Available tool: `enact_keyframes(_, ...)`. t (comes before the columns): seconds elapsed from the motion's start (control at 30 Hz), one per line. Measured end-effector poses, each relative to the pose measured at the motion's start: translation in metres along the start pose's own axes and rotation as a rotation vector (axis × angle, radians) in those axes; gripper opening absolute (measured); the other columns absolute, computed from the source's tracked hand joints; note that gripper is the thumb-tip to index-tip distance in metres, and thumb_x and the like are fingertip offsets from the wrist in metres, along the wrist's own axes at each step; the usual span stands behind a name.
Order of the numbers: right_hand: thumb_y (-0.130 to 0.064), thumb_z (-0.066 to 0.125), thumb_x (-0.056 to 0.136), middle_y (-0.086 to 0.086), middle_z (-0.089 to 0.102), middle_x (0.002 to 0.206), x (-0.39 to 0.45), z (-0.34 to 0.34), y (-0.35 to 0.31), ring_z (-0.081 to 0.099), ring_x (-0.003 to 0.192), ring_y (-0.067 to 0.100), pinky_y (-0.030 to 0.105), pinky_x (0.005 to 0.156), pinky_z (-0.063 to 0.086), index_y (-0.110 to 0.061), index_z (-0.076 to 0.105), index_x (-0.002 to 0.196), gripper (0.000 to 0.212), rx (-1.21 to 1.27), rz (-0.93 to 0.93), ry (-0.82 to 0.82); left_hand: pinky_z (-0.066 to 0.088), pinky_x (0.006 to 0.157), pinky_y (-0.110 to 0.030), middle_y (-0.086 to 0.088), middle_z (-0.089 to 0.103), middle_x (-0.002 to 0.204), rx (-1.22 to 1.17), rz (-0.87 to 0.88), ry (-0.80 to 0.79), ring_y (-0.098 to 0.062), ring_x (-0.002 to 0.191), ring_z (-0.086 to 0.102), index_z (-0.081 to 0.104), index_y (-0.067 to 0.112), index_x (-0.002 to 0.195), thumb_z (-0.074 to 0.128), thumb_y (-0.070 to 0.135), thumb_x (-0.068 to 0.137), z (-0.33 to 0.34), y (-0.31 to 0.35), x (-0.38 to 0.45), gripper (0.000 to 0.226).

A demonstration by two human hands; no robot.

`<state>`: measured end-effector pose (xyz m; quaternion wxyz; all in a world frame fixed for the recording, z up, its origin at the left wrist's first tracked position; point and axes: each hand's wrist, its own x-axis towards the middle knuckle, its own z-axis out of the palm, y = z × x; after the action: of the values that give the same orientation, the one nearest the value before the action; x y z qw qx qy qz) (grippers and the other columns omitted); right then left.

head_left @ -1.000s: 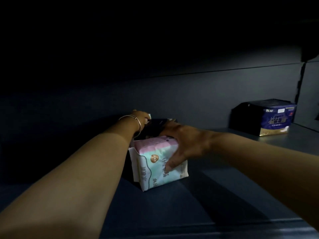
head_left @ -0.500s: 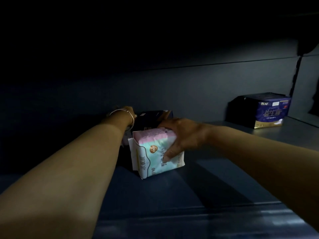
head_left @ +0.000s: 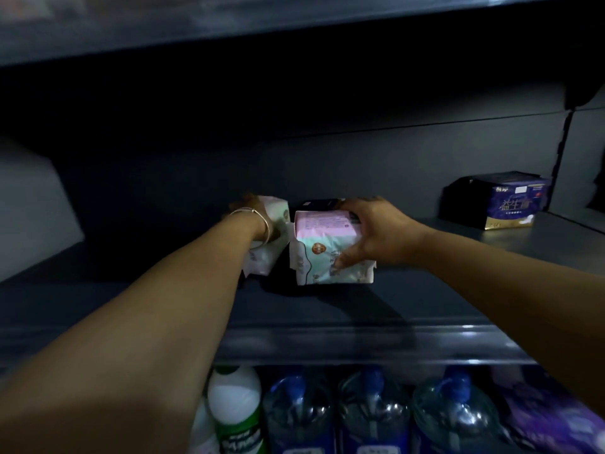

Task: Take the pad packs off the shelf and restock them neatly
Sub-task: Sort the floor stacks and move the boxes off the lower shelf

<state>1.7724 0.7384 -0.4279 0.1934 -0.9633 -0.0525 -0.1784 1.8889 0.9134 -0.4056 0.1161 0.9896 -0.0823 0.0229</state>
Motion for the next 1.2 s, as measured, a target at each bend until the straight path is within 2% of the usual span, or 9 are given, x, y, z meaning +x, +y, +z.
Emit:
enact_keyframes(0.1,-0.041,0.089,0.052,0.003,0.058,0.109,-0.024,-0.008,-0.020,0.053,0.102,0.024,0.038,0.088,0.050,-0.015,0.053,0.113,0.076,0.000,0.004,0.003,0.051,0.088,-0.034,-0.015,0.057,0.119,-0.032,0.080,0.018,-0.030,0.107,0.058,0.050,0.006,0.126,0.072,0.026,0.077,-0.024,-0.012,-0.043,0.056)
enact_keyframes(0.27,-0.037,0.089,0.054,0.004,0.060,0.105,-0.079,-0.019,-0.066,0.057,0.095,0.022,0.032,0.082,0.049,-0.012,0.055,0.109,0.069,0.042,0.019,0.010,0.057,0.081,-0.048,-0.013,0.065,0.103,-0.116,0.075,-0.073,-0.033,0.087,0.065,0.057,0.012,0.099,0.079,0.023,0.050,-0.053,-0.055,-0.109,0.055)
enact_keyframes(0.37,-0.033,0.089,0.055,0.002,0.062,0.104,-0.118,-0.012,-0.096,0.060,0.091,0.019,0.030,0.078,0.050,-0.012,0.054,0.111,0.068,0.095,0.048,-0.061,0.056,0.080,-0.051,-0.014,0.069,0.096,-0.133,0.097,-0.167,-0.036,0.084,0.067,0.064,0.010,0.091,0.078,0.012,0.049,-0.057,-0.084,-0.154,0.045)
enact_keyframes(0.5,-0.034,0.088,0.056,0.002,0.061,0.102,-0.169,0.020,-0.128,0.059,0.089,0.019,0.031,0.074,0.050,-0.012,0.053,0.108,0.066,0.071,0.084,-0.165,0.056,0.078,-0.042,-0.013,0.070,0.099,-0.101,0.113,-0.273,-0.033,0.086,0.067,0.065,0.009,0.101,0.079,0.008,0.057,-0.045,-0.126,-0.209,0.046)
enact_keyframes(0.7,-0.031,0.088,0.059,0.000,0.058,0.096,-0.223,0.081,-0.153,0.057,0.079,0.013,0.022,0.063,0.050,-0.013,0.051,0.105,0.061,0.073,0.161,-0.346,0.058,0.075,-0.046,-0.014,0.071,0.100,-0.081,0.093,-0.439,-0.036,0.086,0.069,0.062,0.007,0.108,0.082,0.001,0.057,0.008,-0.183,-0.268,0.055)
enact_keyframes(0.8,-0.035,0.087,0.060,-0.008,0.050,0.085,-0.246,0.117,-0.151,0.048,0.070,0.004,0.017,0.054,0.037,-0.019,0.046,0.097,0.058,0.022,0.168,-0.435,0.058,0.075,-0.045,-0.013,0.069,0.104,-0.028,0.085,-0.531,-0.035,0.090,0.068,0.060,0.007,0.111,0.083,0.001,0.057,0.049,-0.201,-0.283,0.059)
enact_keyframes(0.97,-0.035,0.082,0.066,0.001,0.051,0.106,-0.287,0.172,-0.137,0.050,0.093,0.017,0.028,0.076,0.045,-0.015,0.046,0.113,0.063,-0.038,0.209,-0.595,0.056,0.076,-0.041,-0.011,0.060,0.119,0.092,0.106,-0.733,-0.034,0.103,0.062,0.048,0.010,0.128,0.083,0.001,0.060,0.124,-0.210,-0.305,0.077)
enact_keyframes(1.07,-0.038,0.080,0.068,0.001,0.050,0.111,-0.311,0.201,-0.130,0.049,0.096,0.017,0.028,0.079,0.046,-0.014,0.044,0.120,0.068,-0.076,0.218,-0.695,0.055,0.068,-0.032,-0.007,0.051,0.127,0.242,0.180,-0.820,-0.030,0.104,0.059,0.040,0.018,0.133,0.084,0.008,0.061,0.171,-0.213,-0.314,0.085)
enact_keyframes(1.2,-0.039,0.078,0.068,0.006,0.050,0.120,-0.334,0.234,-0.119,0.046,0.098,0.016,0.026,0.078,0.045,-0.013,0.044,0.120,0.068,-0.157,0.221,-0.780,0.049,0.093,-0.041,-0.005,0.037,0.137,0.387,0.289,-0.840,-0.028,0.117,0.047,0.030,0.022,0.141,0.085,0.015,0.059,0.234,-0.221,-0.322,0.099)
